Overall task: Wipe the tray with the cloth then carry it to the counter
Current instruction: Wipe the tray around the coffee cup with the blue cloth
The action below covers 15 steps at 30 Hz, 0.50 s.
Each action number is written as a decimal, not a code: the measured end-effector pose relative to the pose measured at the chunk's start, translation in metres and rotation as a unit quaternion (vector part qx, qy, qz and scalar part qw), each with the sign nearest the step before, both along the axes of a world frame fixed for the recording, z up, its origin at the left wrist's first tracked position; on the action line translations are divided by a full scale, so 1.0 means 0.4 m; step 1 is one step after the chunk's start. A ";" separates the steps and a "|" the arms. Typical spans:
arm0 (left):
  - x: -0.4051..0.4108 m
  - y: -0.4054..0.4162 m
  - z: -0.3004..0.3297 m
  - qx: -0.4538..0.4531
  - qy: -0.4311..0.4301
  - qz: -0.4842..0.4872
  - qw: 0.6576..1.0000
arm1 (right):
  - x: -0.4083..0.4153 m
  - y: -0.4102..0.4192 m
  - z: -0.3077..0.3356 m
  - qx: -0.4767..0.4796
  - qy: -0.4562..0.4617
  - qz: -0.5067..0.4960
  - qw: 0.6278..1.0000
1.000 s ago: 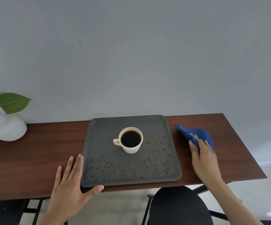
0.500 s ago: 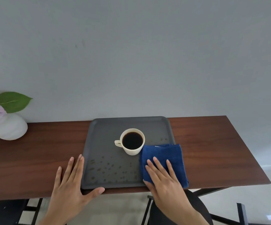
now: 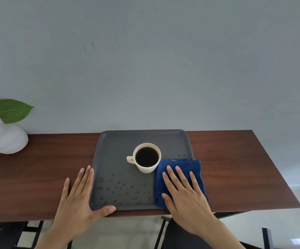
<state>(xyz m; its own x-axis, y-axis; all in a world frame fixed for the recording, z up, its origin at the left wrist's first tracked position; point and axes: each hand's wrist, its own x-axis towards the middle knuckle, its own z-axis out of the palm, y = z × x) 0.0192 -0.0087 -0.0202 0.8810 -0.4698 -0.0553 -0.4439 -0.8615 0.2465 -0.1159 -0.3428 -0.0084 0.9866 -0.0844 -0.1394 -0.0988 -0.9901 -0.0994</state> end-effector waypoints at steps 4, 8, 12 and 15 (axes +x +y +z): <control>0.000 -0.002 0.001 0.000 0.002 0.000 1.000 | 0.039 -0.016 0.006 0.004 -0.016 0.001 1.000; -0.002 -0.007 0.012 -0.006 0.010 0.006 1.000 | 0.097 -0.040 0.002 0.006 -0.016 0.004 1.000; -0.004 -0.010 0.023 -0.012 0.011 0.004 1.000 | 0.160 -0.072 0.009 0.009 -0.013 0.012 1.000; -0.006 -0.010 0.026 -0.017 0.011 0.003 1.000 | 0.209 -0.097 0.018 0.012 -0.001 0.017 1.000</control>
<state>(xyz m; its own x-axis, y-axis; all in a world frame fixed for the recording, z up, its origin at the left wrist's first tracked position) 0.0167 -0.0127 -0.0098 0.8827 -0.4662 -0.0598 -0.4325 -0.8554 0.2851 -0.0321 -0.3816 -0.0011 0.9893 -0.0469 -0.1382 -0.0640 -0.9904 -0.1225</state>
